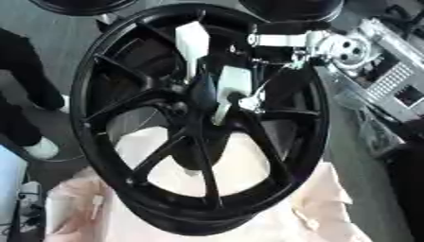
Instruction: Pull the pin out of the wheel hub.
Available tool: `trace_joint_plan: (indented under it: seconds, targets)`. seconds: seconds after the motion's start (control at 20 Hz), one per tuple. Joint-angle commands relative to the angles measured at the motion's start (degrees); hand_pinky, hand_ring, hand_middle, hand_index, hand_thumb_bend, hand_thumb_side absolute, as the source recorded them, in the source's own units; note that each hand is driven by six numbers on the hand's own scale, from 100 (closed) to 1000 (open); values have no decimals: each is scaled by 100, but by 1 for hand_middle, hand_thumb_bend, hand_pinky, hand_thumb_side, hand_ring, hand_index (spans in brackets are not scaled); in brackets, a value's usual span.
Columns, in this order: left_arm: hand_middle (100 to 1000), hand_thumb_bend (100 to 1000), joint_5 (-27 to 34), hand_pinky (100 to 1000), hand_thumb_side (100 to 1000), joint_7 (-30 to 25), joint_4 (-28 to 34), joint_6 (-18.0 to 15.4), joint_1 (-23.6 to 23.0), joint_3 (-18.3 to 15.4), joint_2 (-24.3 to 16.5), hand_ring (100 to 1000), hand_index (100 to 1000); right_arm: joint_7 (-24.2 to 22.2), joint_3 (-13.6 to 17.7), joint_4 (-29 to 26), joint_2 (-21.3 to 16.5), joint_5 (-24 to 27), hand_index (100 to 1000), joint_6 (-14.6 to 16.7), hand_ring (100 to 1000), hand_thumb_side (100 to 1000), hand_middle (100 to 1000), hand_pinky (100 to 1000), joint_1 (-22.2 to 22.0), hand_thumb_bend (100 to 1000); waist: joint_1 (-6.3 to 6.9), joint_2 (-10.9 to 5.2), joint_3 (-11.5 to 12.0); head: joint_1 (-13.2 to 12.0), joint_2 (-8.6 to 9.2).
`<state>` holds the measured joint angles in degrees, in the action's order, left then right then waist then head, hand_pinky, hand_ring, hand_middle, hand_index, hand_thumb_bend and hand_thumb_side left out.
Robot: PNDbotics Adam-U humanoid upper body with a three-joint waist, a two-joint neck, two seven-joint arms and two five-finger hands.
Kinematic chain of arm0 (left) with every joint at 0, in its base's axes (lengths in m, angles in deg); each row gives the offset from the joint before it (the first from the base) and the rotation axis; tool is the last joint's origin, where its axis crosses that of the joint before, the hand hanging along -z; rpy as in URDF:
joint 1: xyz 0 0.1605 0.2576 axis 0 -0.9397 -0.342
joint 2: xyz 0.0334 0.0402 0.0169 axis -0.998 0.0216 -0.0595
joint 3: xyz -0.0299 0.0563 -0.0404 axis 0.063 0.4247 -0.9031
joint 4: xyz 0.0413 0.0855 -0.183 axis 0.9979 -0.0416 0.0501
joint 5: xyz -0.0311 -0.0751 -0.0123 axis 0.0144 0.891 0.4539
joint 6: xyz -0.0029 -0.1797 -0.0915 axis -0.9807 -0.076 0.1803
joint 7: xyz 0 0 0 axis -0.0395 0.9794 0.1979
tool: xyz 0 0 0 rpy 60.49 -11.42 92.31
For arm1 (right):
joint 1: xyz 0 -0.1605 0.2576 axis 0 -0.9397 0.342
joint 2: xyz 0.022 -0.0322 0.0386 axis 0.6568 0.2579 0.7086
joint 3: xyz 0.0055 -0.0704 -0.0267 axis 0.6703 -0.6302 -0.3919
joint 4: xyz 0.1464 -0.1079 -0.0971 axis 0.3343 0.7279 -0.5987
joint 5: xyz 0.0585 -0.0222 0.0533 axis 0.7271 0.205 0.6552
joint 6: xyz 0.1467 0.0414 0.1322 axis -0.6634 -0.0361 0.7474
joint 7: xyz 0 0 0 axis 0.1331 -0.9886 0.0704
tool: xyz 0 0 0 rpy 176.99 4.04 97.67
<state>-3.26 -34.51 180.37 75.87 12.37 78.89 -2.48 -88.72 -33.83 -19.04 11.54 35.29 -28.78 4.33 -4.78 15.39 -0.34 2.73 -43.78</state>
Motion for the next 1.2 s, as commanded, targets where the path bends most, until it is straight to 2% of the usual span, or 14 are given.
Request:
trace_joint_plan:
  seconds: [0.05,0.65,0.75,1.0,1.1,1.2]
  targets:
    - [634,213,4,588,732,-20,66,-2,15,-75,-99,798,694,10,255,-294,-220,164,467,-106,486,138,250,608,209,100,52,-97,-25,31,-33]
    - [631,204,1,589,733,-27,65,-1,-8,-84,-101,797,693,185,543,-558,-431,514,448,-213,476,135,233,600,329,100,63,-96,-56,-17,-33]
    - [631,203,-1,589,734,-26,65,-1,-14,-88,-99,797,694,276,670,-580,-491,593,444,-215,472,133,227,597,307,100,69,-94,-71,-29,-33]
    - [632,203,-1,590,734,-7,77,-11,-32,-109,-106,797,694,765,1205,-661,-966,1000,445,-162,470,140,223,595,1,100,86,-85,-130,-37,-33]
    - [632,202,-1,590,734,-3,94,-20,-35,-114,-105,797,694,1149,1619,-730,-1294,1301,445,-101,470,148,223,594,-349,100,108,-73,-153,-39,-33]
    - [632,202,1,590,733,-2,108,-24,-30,-115,-100,798,694,1509,1895,-827,-1546,1602,449,-61,474,151,227,598,-639,100,121,-63,-159,-45,-33]
